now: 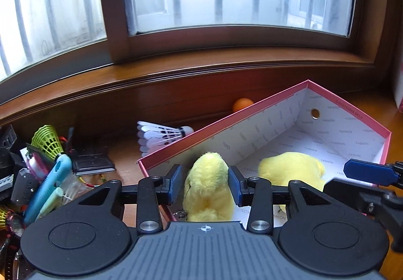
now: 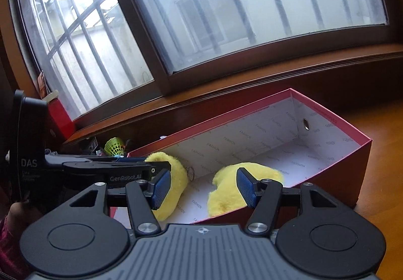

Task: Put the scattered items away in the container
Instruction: 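Lower both plush toys into the pink-red box and open both grippers, then withdraw both open grippers from the box back toward the pile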

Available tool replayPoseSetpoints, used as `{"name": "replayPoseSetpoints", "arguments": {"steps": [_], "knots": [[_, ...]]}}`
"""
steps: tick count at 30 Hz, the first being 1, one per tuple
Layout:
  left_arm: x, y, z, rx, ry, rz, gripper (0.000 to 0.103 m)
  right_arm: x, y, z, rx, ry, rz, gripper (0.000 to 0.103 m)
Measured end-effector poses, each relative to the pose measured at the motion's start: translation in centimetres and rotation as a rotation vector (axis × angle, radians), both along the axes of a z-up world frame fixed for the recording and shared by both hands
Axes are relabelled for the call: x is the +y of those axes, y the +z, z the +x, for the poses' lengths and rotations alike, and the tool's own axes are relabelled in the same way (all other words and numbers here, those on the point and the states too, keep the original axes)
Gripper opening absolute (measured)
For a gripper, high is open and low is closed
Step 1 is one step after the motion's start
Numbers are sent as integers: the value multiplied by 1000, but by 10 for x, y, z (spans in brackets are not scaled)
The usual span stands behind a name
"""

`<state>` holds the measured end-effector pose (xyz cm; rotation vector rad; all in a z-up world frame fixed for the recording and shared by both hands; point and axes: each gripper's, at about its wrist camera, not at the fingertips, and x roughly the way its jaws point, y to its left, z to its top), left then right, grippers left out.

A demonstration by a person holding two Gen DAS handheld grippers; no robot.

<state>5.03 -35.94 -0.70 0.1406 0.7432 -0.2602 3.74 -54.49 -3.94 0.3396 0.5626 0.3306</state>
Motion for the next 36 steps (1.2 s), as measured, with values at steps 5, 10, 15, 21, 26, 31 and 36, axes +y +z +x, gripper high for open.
{"name": "replayPoseSetpoints", "arguments": {"steps": [5, 10, 15, 21, 26, 31, 36], "knots": [[5, 2, -3, 21, 3, -67, 65, 8, 4, -4, 9, 31, -17, 58], [2, 5, -9, 12, -4, -82, 92, -11, 8, -5, 20, 4, -62, 54], [2, 9, -10, 0, 10, -65, 97, -4, 15, -23, 23, -22, -113, 57], [21, 19, -19, -22, 87, -52, 103, 11, 18, -37, 20, -16, -164, 67], [54, 24, -28, -6, 160, -68, 103, 26, 19, -40, 23, -61, -244, 71], [89, 25, -35, 10, 227, -76, 103, 46, 20, -44, 42, -106, -284, 76], [128, 24, -42, 23, 229, -79, 103, 81, 21, -46, 60, -139, -345, 84]]}}
